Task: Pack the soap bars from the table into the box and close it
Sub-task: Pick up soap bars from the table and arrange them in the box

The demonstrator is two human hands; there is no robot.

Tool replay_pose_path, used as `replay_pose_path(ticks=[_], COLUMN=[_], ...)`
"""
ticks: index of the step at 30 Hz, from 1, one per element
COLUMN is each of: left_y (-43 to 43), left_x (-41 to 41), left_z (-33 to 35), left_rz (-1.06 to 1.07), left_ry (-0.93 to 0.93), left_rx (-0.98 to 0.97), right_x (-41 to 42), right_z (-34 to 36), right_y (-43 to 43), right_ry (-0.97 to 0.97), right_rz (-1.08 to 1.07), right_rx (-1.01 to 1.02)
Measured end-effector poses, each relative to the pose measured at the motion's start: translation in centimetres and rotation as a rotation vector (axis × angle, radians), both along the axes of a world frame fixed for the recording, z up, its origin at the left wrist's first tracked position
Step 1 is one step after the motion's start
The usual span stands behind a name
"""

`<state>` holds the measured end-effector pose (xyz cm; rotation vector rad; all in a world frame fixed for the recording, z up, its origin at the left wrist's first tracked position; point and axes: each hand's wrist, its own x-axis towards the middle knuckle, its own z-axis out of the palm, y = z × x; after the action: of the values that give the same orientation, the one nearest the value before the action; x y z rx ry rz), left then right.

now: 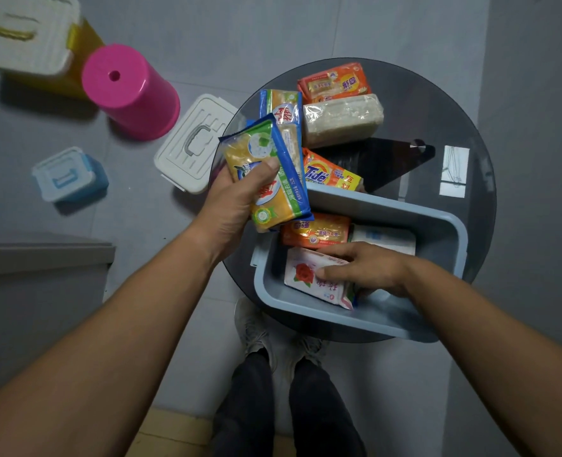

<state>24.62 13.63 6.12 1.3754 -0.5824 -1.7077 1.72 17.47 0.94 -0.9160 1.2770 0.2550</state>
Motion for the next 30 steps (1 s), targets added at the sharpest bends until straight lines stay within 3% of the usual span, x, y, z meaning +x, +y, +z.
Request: replay_pose_path(ticks=[7, 15, 19, 24, 30], left_y=[0.1, -0.1, -0.2, -0.3, -0.3], left_x=[0.0, 0.2, 0.3, 0.3, 0.2], left_z=[-0.1, -0.3, -0.5, -0.6, -0.3], left_rz=[0.011, -0.006, -0.007, -0.024, -0.052], left_ry=[0.005, 0.004, -0.002, -0.008, -0.021], left_rx=[-0.011, -0.015, -0.002, -0.011, -0.011], right_x=[1.3, 3.0, 3.7, 3.6, 2.7], right_z=[-0.6, -1.0, -1.7, -2.0, 0.0], right_y=[2.2, 3.4, 3.2, 3.6, 3.7], right_ry=[0.128, 0.173, 0.273, 0.258, 0.344], right_rz=[-0.198, -0.460, -0.422, -0.431, -0.164], right_rx=[-0.265, -0.283, -0.300, -0.349, -0.425])
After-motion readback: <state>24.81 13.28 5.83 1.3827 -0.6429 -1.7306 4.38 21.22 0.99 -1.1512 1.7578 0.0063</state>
